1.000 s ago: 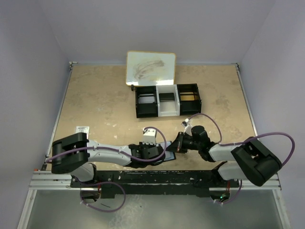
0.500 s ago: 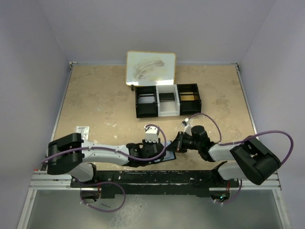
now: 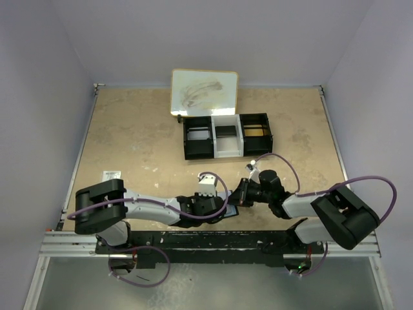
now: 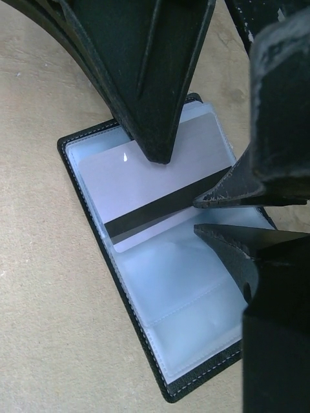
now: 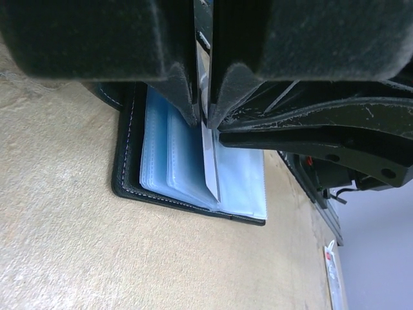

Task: Take the credit cards out of the card holder
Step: Remove the credit card from the card holder.

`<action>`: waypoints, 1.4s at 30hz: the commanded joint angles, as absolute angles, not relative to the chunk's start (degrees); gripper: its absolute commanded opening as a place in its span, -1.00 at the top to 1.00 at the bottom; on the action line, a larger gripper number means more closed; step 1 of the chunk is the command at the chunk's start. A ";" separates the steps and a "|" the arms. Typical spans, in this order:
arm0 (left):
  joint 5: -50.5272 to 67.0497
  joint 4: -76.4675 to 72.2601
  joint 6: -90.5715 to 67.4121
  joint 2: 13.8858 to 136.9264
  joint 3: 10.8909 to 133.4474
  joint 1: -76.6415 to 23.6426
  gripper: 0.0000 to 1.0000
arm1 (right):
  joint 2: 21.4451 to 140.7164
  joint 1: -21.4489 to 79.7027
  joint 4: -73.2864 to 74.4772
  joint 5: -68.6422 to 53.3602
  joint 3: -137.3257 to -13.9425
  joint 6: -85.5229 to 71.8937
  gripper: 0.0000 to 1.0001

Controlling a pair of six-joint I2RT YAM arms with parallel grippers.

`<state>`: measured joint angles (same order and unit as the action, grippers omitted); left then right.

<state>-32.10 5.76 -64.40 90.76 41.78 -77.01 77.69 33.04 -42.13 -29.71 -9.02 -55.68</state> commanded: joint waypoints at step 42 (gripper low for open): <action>-40.61 24.21 -57.32 64.89 41.88 -67.21 -0.07 | 45.35 32.96 -20.03 -12.12 -22.39 -27.18 1.00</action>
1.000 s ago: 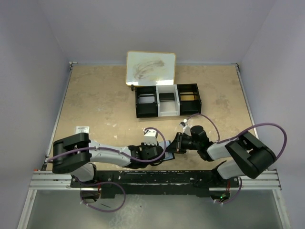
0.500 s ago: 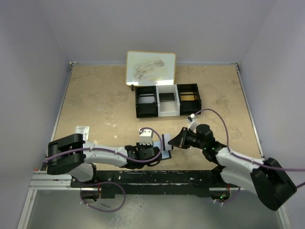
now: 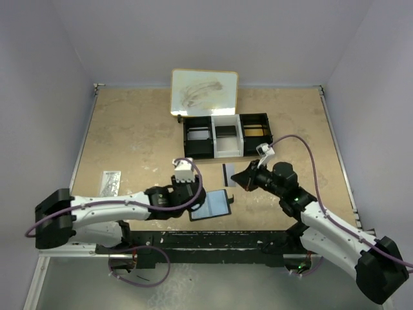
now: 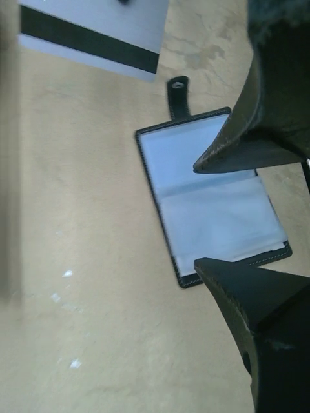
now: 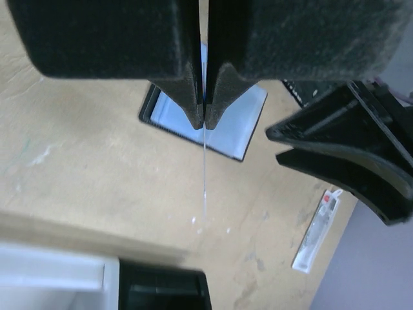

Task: Take the credit cards out of the card holder
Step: Remove the credit card from the card holder.

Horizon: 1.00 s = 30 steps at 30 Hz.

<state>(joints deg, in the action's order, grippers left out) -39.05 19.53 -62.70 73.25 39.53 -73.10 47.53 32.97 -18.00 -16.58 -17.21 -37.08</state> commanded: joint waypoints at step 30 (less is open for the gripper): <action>-27.62 40.69 -53.24 42.60 41.12 -34.58 -0.39 | 99.95 35.77 -13.81 -19.28 -69.84 33.13 1.00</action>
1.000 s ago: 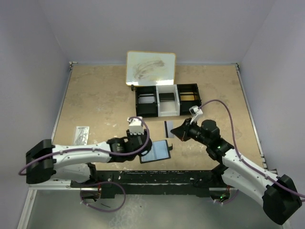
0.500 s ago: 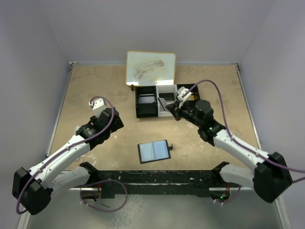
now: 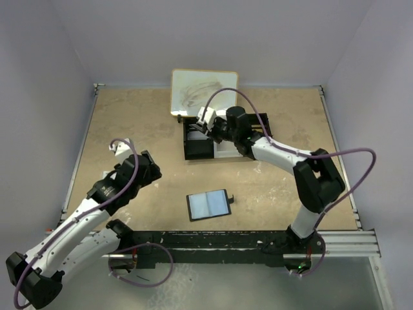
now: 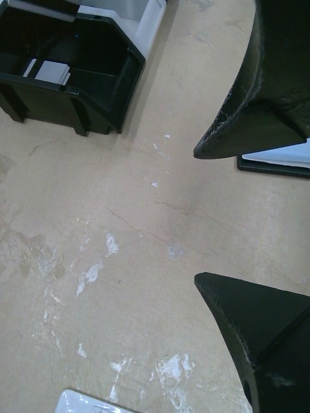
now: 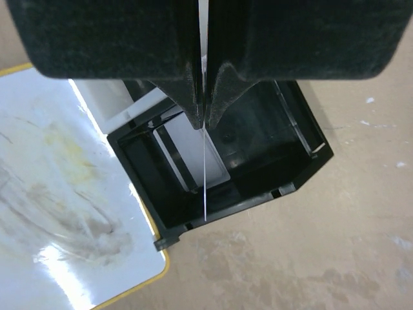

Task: Take the credit cards out of the card holder
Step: Remove the credit card from the card holder, then place the credit card in the storage box.

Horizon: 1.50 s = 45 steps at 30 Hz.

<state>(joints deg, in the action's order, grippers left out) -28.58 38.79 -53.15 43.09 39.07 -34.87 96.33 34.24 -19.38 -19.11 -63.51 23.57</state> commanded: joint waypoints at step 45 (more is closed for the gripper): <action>-32.43 45.20 -45.22 39.22 47.01 -34.63 -0.47 | 123.49 39.09 -8.25 2.44 -86.08 58.96 0.34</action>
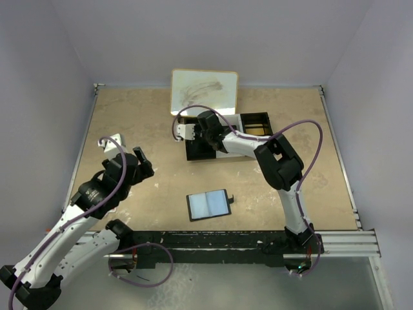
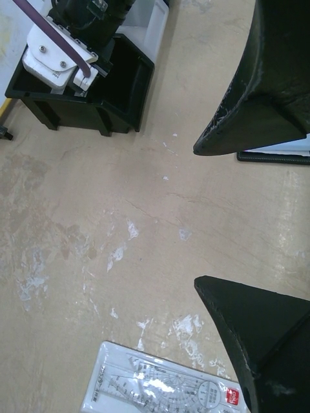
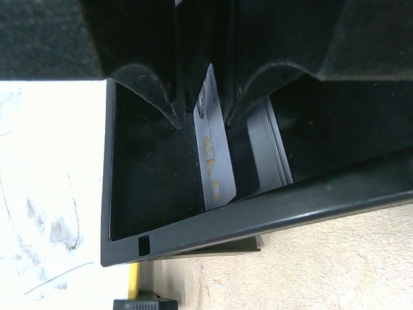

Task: Take the credit cards out of the card holder
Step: Place the credit card in the storage box.

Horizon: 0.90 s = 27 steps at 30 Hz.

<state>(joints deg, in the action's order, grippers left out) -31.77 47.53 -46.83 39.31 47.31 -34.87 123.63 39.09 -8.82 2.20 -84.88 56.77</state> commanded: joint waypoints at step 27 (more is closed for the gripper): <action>-32.17 45.13 -45.06 40.15 46.91 -34.62 -0.47 | 102.47 39.02 -19.33 -2.39 -73.93 32.30 -0.42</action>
